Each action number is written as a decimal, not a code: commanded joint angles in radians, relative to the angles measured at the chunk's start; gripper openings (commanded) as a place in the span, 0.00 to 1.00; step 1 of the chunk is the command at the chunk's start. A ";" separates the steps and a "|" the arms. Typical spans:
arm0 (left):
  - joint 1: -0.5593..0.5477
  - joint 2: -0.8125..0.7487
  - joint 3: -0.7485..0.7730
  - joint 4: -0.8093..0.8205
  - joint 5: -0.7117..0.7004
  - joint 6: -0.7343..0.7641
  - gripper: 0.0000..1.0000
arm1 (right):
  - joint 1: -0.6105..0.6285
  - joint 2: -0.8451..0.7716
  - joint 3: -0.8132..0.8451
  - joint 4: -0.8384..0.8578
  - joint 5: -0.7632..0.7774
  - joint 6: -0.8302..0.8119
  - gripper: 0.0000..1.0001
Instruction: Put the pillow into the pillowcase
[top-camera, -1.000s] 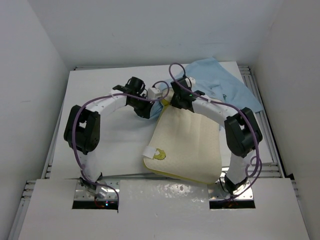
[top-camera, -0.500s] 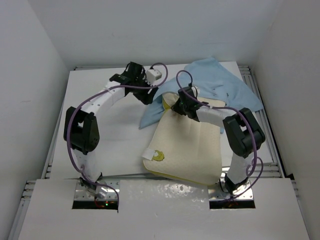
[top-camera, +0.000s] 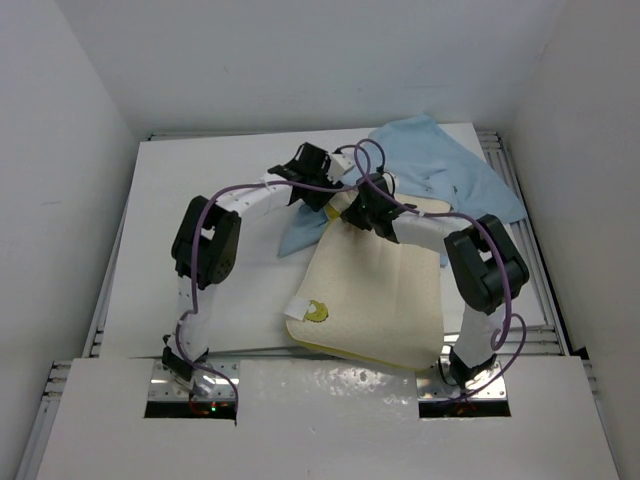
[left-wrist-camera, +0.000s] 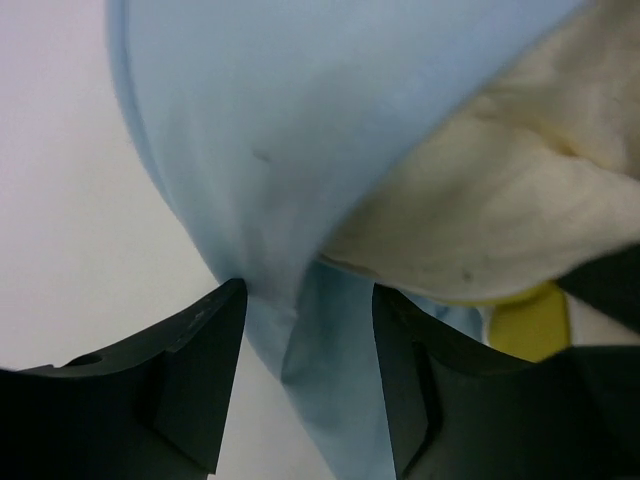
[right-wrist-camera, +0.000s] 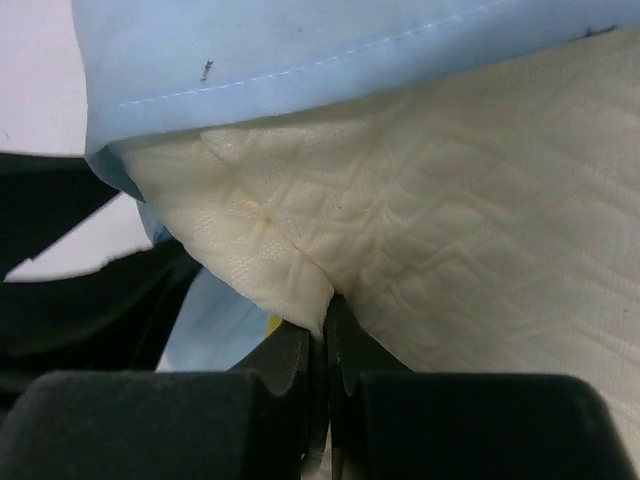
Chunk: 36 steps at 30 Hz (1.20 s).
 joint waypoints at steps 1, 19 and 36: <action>0.012 -0.022 0.023 0.205 -0.142 0.008 0.48 | 0.003 0.014 -0.013 0.010 -0.025 0.025 0.00; -0.021 -0.280 -0.005 -0.130 0.105 0.027 0.00 | 0.003 -0.109 0.073 -0.007 0.045 0.031 0.00; -0.117 -0.366 -0.120 -0.388 0.328 -0.056 0.00 | -0.043 -0.071 0.134 0.033 0.101 0.054 0.00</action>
